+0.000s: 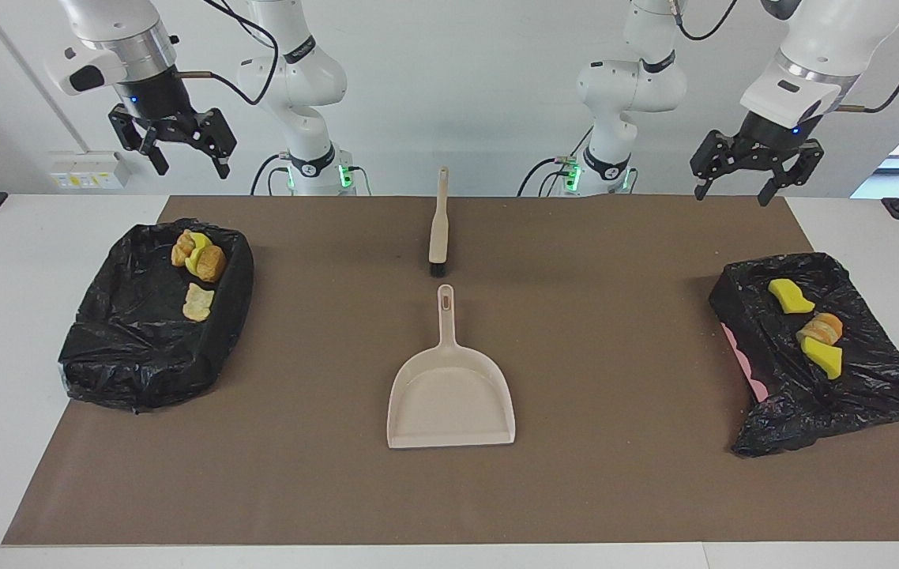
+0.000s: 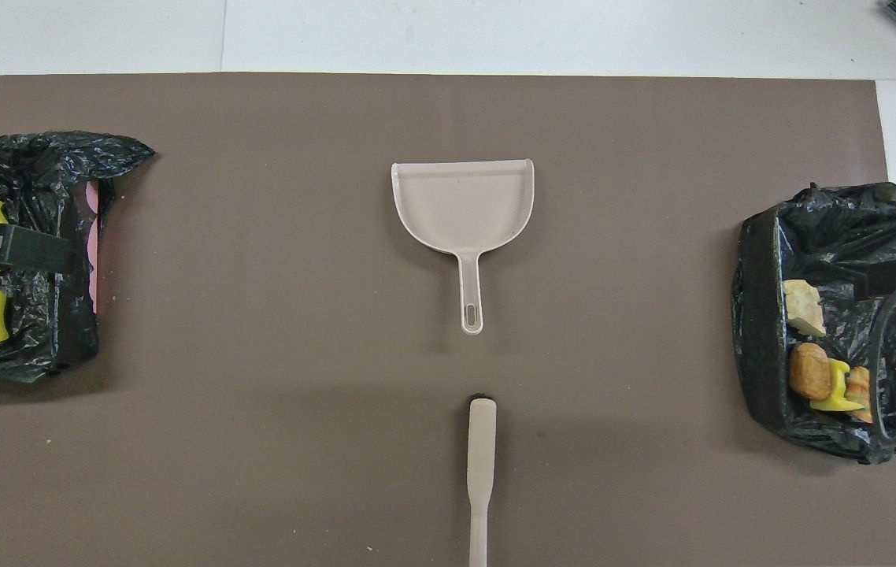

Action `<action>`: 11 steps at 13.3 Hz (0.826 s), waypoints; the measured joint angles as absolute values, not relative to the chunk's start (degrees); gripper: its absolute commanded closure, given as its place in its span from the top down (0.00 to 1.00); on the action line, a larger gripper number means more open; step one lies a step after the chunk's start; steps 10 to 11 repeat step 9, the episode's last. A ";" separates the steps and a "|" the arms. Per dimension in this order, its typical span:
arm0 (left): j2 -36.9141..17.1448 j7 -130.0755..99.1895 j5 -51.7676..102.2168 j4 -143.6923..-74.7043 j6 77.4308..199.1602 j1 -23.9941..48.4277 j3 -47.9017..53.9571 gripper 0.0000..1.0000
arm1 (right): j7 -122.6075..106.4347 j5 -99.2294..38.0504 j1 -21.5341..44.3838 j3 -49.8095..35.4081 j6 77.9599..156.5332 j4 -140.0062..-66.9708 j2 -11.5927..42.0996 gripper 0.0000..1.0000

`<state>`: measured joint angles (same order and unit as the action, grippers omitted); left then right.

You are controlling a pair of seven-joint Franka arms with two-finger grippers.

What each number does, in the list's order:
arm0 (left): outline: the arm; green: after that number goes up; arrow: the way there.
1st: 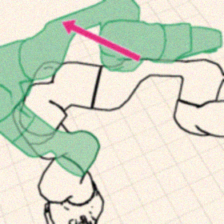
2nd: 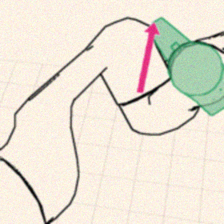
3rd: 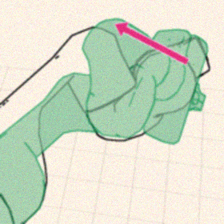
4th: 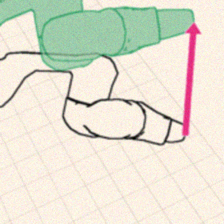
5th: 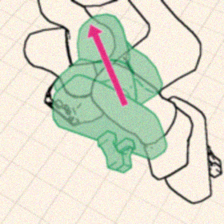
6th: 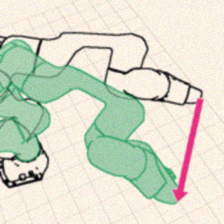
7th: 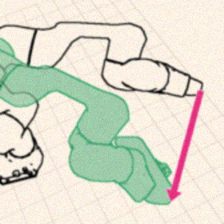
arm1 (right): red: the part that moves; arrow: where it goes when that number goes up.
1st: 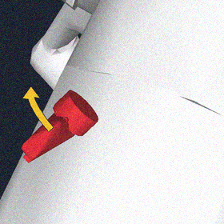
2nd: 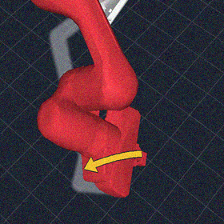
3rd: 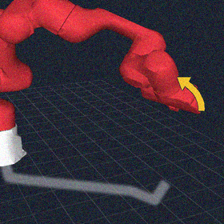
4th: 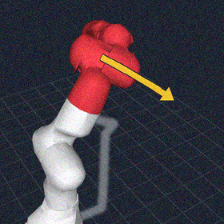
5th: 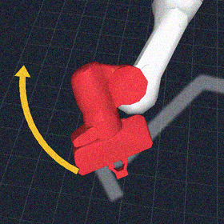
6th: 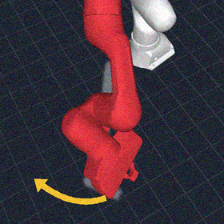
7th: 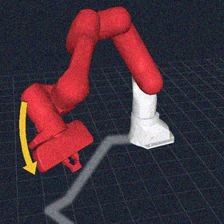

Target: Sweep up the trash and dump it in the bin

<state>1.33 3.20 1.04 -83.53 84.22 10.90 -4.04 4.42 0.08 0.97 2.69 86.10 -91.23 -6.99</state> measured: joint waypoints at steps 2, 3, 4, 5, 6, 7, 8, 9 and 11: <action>1.05 3.21 1.04 -81.23 81.35 10.84 -4.04 1.00 | 4.41 0.08 1.34 3.39 86.10 -91.23 -6.99 1.00; 1.07 3.22 1.04 -80.81 80.62 10.83 -4.02 1.00 | 4.40 0.08 1.36 3.44 86.10 -91.24 -6.99 1.00; 1.14 3.23 1.04 -80.59 79.80 10.83 -3.96 1.00 | 4.40 0.08 1.42 3.43 86.10 -91.24 -6.99 1.00; 1.21 3.23 1.04 -80.58 79.38 10.83 -3.88 1.00 | 4.40 0.08 1.50 3.44 86.10 -91.24 -6.99 1.00; 1.23 3.23 1.04 -80.59 79.12 10.83 -3.82 1.00 | 4.40 0.08 1.64 3.44 86.10 -91.24 -6.99 1.00; 1.22 3.23 1.04 -80.65 79.08 10.83 -3.77 1.00 | 4.40 0.08 1.82 3.44 86.09 -91.26 -6.99 1.00; 1.23 3.23 1.04 -80.66 79.05 10.83 -3.71 1.00 | 4.40 0.07 1.91 3.44 86.09 -91.27 -6.99 1.00; 1.23 3.23 1.04 -80.66 79.02 10.83 -3.68 1.00 | 4.40 0.08 1.92 3.44 86.09 -91.30 -6.99 1.00; 1.23 3.23 1.04 -80.66 79.02 10.83 -3.68 1.00 | 4.40 0.08 1.92 3.44 86.09 -91.30 -6.99 1.00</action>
